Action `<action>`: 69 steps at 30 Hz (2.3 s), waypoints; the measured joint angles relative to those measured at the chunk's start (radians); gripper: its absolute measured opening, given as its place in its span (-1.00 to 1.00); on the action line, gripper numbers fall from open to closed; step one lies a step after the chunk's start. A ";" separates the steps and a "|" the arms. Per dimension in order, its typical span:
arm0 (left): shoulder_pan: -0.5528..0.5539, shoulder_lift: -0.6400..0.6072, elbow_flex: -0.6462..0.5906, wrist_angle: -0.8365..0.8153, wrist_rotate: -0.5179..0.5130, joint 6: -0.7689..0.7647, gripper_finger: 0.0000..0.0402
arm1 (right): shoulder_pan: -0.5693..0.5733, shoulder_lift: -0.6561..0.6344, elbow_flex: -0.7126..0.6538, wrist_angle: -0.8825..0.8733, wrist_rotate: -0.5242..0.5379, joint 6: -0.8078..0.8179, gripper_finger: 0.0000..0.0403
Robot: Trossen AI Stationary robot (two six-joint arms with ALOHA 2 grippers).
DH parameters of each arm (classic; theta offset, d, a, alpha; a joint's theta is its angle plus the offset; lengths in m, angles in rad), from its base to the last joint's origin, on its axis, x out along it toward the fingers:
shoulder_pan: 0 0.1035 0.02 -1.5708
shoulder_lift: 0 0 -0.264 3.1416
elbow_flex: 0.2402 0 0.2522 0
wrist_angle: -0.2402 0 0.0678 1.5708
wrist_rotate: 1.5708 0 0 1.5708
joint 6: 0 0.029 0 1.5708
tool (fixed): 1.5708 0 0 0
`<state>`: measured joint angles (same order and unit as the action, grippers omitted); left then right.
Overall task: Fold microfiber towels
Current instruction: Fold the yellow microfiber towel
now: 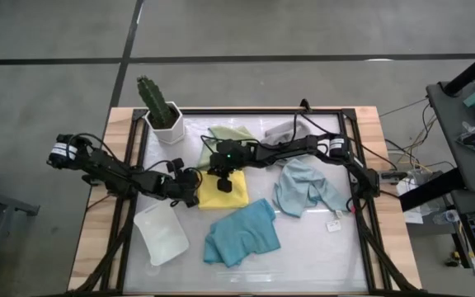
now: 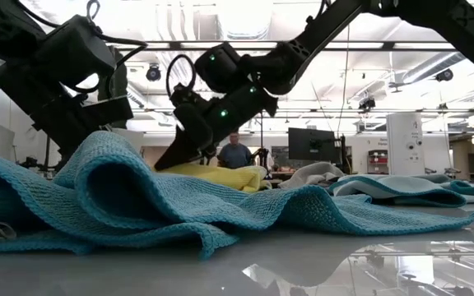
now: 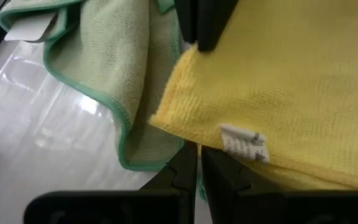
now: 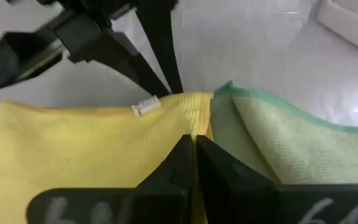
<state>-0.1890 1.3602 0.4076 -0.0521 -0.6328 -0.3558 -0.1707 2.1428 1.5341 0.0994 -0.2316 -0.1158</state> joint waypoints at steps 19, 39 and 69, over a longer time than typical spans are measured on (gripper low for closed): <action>0.000 -0.053 0.049 -0.115 0.029 -0.003 -0.96 | 0.012 0.027 0.000 0.033 0.075 0.003 -0.96; -0.001 -0.251 0.056 -0.142 0.101 -0.005 -0.96 | 0.022 0.060 -0.001 0.071 0.076 0.036 -0.95; -0.029 -0.037 0.055 0.094 0.349 -0.083 -0.96 | 0.027 -0.071 -0.046 -0.188 0.082 0.046 -0.44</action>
<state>-0.2176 1.3231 0.4629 0.0420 -0.2834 -0.4393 -0.1440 2.0716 1.4879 -0.0885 -0.1495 -0.0699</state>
